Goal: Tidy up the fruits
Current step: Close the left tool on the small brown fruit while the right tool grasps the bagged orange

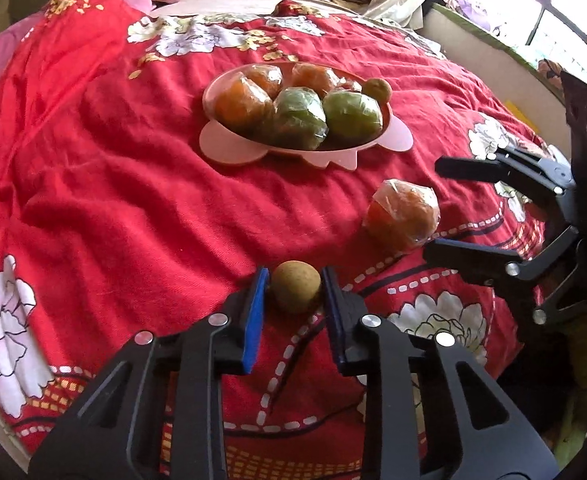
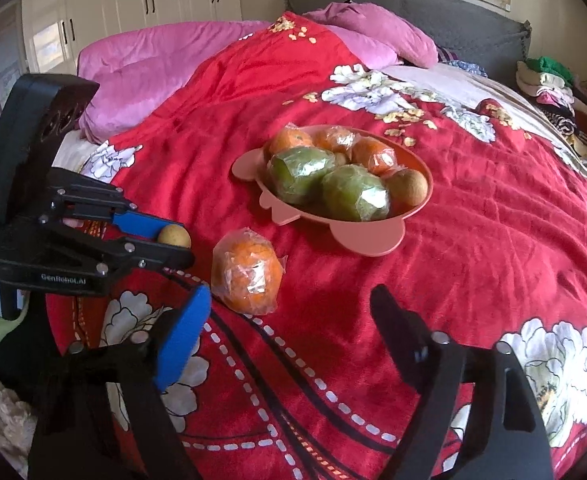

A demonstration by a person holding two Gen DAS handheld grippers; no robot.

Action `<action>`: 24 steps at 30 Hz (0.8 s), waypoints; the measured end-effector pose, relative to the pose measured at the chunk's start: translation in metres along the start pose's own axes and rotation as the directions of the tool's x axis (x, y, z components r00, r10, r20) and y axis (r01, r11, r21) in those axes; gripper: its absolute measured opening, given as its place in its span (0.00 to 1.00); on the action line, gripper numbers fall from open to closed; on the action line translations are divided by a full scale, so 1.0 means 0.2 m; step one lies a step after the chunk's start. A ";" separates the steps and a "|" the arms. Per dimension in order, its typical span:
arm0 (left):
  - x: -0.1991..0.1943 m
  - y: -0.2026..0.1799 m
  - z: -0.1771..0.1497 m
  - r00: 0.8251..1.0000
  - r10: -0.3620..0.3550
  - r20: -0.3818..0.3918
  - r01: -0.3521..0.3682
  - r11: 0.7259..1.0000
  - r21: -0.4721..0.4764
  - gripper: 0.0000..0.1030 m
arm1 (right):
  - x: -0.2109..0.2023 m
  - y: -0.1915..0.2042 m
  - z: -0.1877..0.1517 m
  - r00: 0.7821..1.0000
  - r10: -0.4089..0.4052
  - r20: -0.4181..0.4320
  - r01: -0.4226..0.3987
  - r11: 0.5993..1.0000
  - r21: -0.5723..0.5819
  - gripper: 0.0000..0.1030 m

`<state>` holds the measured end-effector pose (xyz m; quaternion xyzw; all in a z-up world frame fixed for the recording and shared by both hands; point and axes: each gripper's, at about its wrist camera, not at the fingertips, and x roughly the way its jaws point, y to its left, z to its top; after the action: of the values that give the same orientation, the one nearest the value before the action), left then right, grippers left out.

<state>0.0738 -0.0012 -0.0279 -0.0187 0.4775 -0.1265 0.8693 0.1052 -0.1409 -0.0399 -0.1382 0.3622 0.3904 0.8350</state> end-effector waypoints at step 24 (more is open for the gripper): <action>0.00 0.06 -0.01 0.997 -0.077 0.026 0.078 0.996 -0.042 0.19 | 0.11 0.01 0.02 0.995 0.103 -0.009 -0.102 0.993 0.060 0.34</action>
<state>0.0745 0.0115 -0.0305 -0.0573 0.4682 -0.1496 0.8690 0.1151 -0.1256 -0.0522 -0.0967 0.3854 0.4211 0.8154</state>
